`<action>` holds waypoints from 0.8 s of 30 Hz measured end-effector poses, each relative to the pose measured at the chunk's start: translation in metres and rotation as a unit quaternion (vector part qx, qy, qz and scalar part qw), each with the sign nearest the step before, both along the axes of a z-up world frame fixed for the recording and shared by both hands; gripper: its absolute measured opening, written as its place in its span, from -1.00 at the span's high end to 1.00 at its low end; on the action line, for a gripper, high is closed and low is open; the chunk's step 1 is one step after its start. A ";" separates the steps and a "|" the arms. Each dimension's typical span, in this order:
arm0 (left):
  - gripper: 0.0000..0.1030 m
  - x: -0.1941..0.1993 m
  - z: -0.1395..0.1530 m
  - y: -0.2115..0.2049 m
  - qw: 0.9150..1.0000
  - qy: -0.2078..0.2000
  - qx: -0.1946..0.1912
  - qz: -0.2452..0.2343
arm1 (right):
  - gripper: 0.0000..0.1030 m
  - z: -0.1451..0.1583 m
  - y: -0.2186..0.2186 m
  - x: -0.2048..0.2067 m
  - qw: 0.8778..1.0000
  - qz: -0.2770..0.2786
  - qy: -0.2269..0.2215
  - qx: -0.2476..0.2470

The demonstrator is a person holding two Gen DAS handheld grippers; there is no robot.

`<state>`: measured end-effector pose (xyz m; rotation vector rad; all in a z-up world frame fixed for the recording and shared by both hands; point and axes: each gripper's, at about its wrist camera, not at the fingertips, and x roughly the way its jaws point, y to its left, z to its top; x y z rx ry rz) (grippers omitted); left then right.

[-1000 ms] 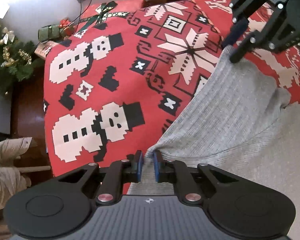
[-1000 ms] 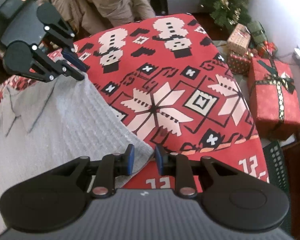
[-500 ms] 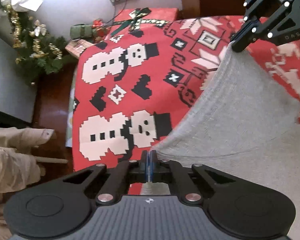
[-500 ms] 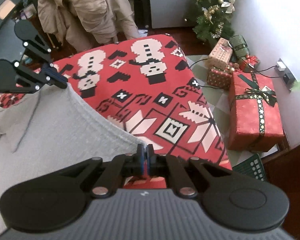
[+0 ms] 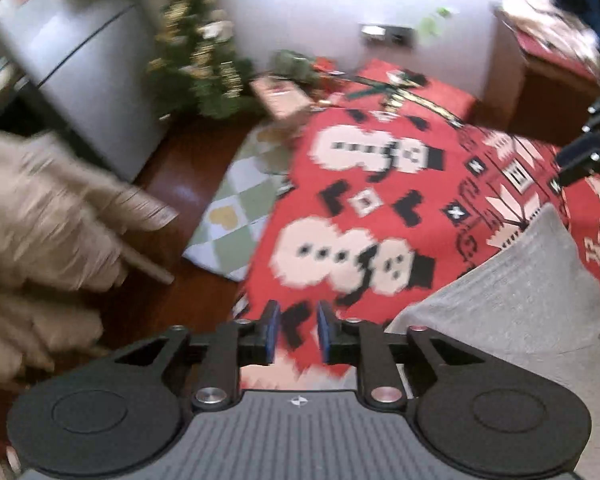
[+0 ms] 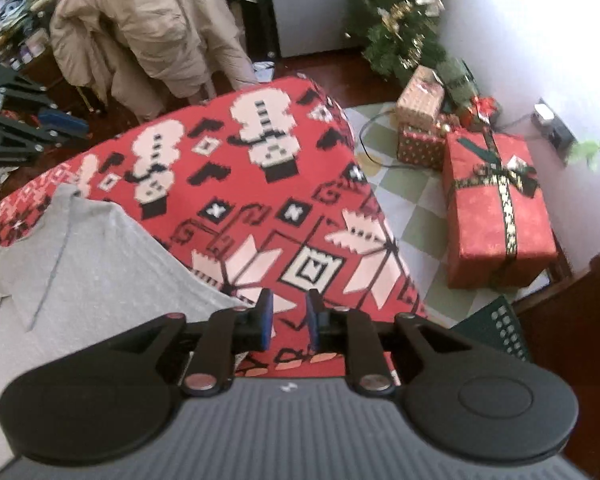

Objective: Fold clothes

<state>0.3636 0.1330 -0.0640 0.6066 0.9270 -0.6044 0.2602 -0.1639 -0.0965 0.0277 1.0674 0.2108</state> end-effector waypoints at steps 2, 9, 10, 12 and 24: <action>0.44 -0.013 0.012 0.030 0.999 0.001 -0.018 0.039 | 0.42 0.015 0.010 0.000 1.000 0.026 -0.009 -0.006; 0.41 -0.089 0.033 0.133 0.990 0.009 -0.022 0.140 | 0.26 0.051 0.086 0.009 0.989 0.141 -0.025 -0.018; 0.41 -0.102 0.034 0.147 0.988 0.012 -0.022 0.153 | 0.26 0.055 0.100 0.010 0.987 0.158 -0.027 -0.019; 0.41 -0.129 0.034 0.177 0.982 0.018 -0.022 0.185 | 0.24 0.063 0.128 0.012 0.982 0.187 -0.029 -0.021; 0.42 -0.258 -0.008 0.289 0.939 0.067 -0.019 0.337 | 0.26 0.076 0.356 0.008 0.909 0.414 -0.036 0.000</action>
